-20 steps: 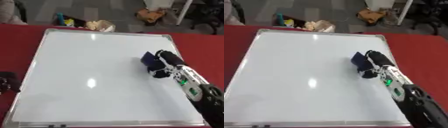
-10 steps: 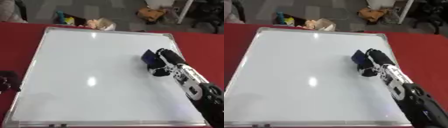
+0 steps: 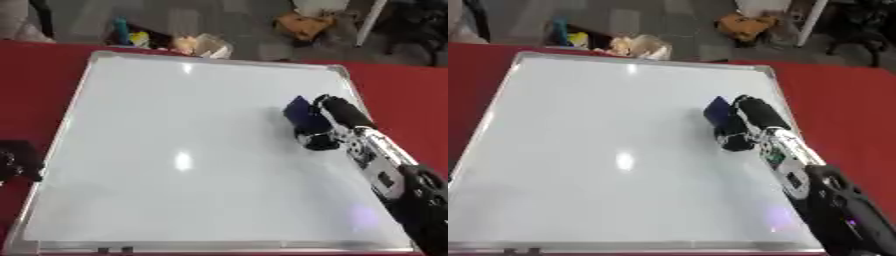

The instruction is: Wipe the whiteboard clean with a brush.

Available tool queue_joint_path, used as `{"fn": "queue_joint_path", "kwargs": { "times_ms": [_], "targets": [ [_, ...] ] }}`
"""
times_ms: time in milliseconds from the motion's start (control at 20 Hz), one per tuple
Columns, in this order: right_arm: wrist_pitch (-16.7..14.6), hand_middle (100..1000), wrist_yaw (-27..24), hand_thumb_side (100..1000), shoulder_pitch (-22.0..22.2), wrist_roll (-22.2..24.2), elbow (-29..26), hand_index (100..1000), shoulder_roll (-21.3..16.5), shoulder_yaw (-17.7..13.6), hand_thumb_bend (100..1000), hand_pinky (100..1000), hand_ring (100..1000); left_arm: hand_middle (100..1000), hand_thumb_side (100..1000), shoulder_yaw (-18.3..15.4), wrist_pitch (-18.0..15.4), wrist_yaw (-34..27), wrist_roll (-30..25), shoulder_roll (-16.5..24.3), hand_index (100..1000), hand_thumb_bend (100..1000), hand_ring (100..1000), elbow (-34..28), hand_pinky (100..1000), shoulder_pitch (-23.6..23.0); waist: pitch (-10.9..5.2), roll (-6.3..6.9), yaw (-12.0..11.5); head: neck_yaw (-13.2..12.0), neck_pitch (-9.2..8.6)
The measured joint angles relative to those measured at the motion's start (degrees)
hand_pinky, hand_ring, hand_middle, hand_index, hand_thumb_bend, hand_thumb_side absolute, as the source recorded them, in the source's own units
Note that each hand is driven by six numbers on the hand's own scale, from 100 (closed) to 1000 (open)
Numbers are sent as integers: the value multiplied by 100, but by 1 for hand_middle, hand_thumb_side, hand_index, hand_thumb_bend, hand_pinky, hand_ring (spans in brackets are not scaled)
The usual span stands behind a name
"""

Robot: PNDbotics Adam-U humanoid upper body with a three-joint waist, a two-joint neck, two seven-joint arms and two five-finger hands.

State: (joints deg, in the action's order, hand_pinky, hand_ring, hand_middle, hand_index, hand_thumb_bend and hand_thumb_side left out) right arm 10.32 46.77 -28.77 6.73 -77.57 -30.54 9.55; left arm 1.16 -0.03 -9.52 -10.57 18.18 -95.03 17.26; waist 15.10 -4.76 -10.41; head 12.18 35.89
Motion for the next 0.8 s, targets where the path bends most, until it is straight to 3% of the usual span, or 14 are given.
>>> {"fn": "queue_joint_path", "kwargs": {
  "times_ms": [500, 800],
  "targets": [
    [-20, 503, -30, 209, 40, -43, 1, 364, -56, -43, 100, 645, 587, 556, 921, 2, -11, 6, -15, 0, 655, 703, 543, -18, 476, 43, 55, -2, -28, -1, -23],
    [13, 576, -77, 224, 111, -76, -81, 355, -100, -70, 100, 658, 631, 556, 920, 2, -13, 20, -21, 0, 655, 703, 543, -19, 476, 51, 80, -2, -60, -2, -24]
  ]
}}
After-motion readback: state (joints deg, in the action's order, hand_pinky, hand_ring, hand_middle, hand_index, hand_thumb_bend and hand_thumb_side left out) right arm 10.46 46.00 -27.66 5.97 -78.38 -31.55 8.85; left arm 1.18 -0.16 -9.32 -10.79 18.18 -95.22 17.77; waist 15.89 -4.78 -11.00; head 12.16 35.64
